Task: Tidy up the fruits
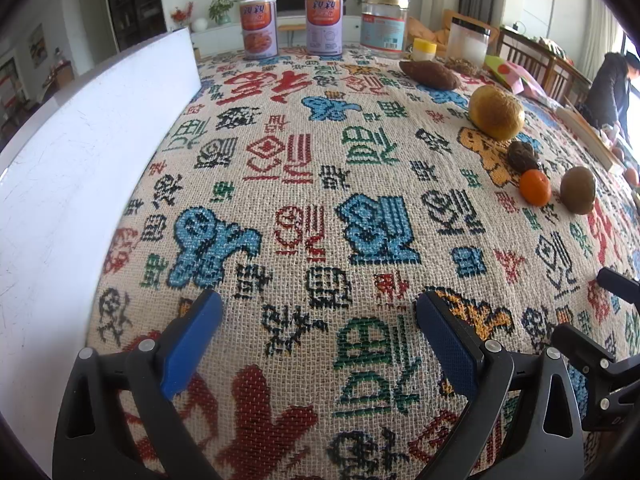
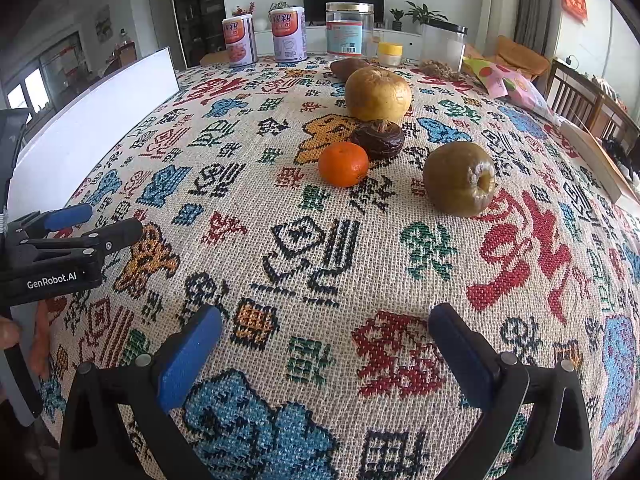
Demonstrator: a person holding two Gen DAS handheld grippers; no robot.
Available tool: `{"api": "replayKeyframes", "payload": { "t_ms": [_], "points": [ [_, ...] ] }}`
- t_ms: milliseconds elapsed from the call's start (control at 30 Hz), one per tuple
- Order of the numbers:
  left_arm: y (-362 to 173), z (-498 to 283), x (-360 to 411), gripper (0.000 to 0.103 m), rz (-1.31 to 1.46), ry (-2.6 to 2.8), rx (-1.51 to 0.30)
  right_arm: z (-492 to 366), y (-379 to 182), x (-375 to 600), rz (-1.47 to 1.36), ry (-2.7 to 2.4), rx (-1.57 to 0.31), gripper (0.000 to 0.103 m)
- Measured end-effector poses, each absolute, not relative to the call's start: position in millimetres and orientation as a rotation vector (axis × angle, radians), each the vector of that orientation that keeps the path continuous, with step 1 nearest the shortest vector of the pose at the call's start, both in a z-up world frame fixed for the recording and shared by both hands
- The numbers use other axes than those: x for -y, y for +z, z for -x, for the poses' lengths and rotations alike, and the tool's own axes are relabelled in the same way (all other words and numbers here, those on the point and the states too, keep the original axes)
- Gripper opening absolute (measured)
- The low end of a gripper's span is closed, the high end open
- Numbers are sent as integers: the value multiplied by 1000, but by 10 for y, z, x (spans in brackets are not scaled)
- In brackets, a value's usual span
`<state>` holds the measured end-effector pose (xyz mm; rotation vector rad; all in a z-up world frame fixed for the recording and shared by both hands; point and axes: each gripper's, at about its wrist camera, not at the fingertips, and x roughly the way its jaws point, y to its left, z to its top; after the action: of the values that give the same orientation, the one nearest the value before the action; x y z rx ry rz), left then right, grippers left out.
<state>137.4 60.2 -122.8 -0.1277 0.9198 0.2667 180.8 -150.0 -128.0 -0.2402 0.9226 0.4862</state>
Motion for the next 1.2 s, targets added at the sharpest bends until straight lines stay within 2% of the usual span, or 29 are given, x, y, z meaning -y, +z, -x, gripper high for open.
{"api": "replayKeyframes", "payload": {
  "t_ms": [667, 767, 867, 1000, 1200],
  "points": [
    [-1227, -1371, -605, 99, 130, 266, -920, -1813, -1271, 1551, 239, 479, -920, 103],
    [-1214, -1381, -595, 98, 127, 263, -927, -1761, -1225, 1611, 282, 334, -883, 103],
    [-1090, -1545, -490, 97, 163, 157, -965, -1817, -1233, 1758, 234, 285, -918, 103],
    [-780, -1926, -143, 98, 170, 42, -892, -1872, -1252, 1835, 177, 297, -947, 103],
    [-915, -2453, 401, 96, 95, -122, -919, -1868, -1249, 1817, 179, 307, -946, 103]
  ]
}}
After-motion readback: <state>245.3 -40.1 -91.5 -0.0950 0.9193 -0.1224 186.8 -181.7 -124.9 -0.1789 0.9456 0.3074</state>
